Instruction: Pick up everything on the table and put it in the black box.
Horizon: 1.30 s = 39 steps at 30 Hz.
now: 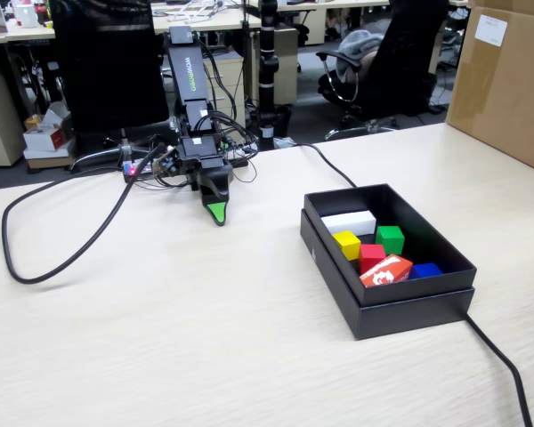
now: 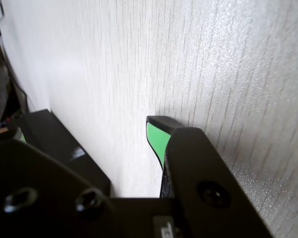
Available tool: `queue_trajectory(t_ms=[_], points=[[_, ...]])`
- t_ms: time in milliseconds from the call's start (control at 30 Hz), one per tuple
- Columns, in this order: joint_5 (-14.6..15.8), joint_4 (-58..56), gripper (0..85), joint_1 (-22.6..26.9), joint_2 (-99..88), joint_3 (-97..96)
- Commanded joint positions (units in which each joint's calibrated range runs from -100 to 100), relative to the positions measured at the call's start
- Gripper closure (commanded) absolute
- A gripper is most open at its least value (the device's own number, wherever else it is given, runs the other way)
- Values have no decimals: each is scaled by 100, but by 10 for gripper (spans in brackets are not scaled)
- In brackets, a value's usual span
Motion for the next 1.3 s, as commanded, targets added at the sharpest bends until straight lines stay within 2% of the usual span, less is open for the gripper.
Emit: queue_trajectory(t_ms=[0,267,1267], points=[[0,-74,366,-39,50,-38],[-122,-66,368,39,245,34],[-112,-74,368,44,222,-2]])
